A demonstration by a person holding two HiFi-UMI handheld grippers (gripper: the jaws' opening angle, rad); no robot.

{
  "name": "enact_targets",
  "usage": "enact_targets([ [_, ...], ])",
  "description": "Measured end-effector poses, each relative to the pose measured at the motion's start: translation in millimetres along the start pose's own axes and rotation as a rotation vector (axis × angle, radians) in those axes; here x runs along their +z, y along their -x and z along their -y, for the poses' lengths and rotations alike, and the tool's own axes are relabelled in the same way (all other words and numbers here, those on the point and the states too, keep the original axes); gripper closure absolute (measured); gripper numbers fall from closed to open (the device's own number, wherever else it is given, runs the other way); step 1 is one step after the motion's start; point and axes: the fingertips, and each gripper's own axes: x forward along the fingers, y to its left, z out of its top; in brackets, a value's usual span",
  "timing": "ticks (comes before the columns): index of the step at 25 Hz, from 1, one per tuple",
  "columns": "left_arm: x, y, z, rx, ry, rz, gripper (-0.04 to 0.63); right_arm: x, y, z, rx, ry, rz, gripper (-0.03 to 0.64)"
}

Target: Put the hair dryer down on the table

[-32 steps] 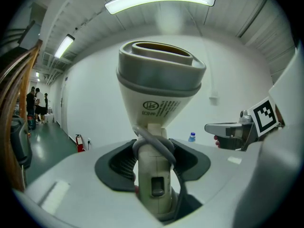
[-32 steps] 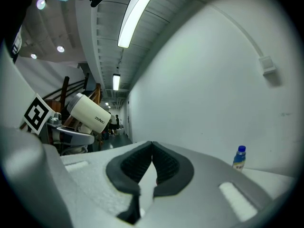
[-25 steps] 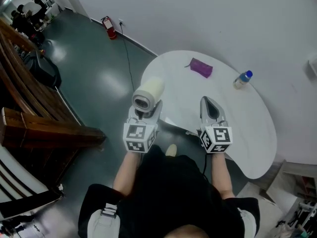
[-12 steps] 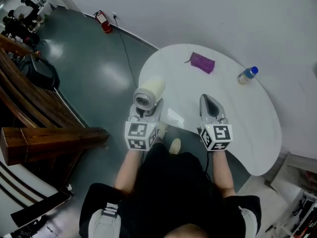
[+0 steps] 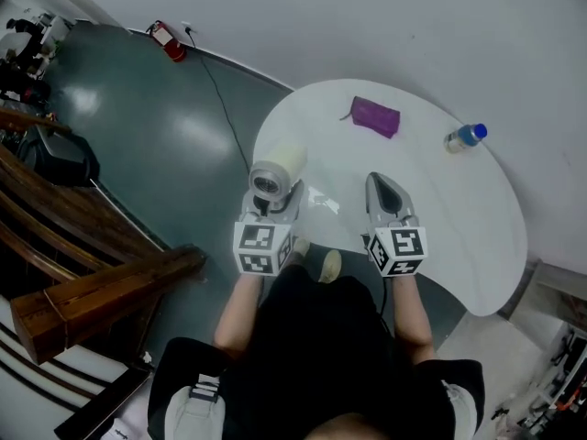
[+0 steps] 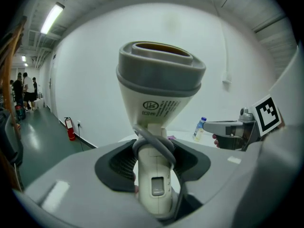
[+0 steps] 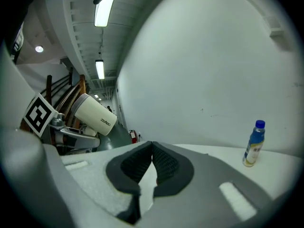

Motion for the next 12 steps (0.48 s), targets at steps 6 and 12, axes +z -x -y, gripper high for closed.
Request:
enact_targets([
  [6, -10, -36, -21, -0.045, -0.003, -0.06, 0.376, -7, -32, 4, -0.042, -0.03, -0.04, 0.612],
  [12, -21, -70, -33, -0.094, -0.015, -0.104, 0.376, -21, -57, 12, -0.083, -0.061, -0.08, 0.612],
])
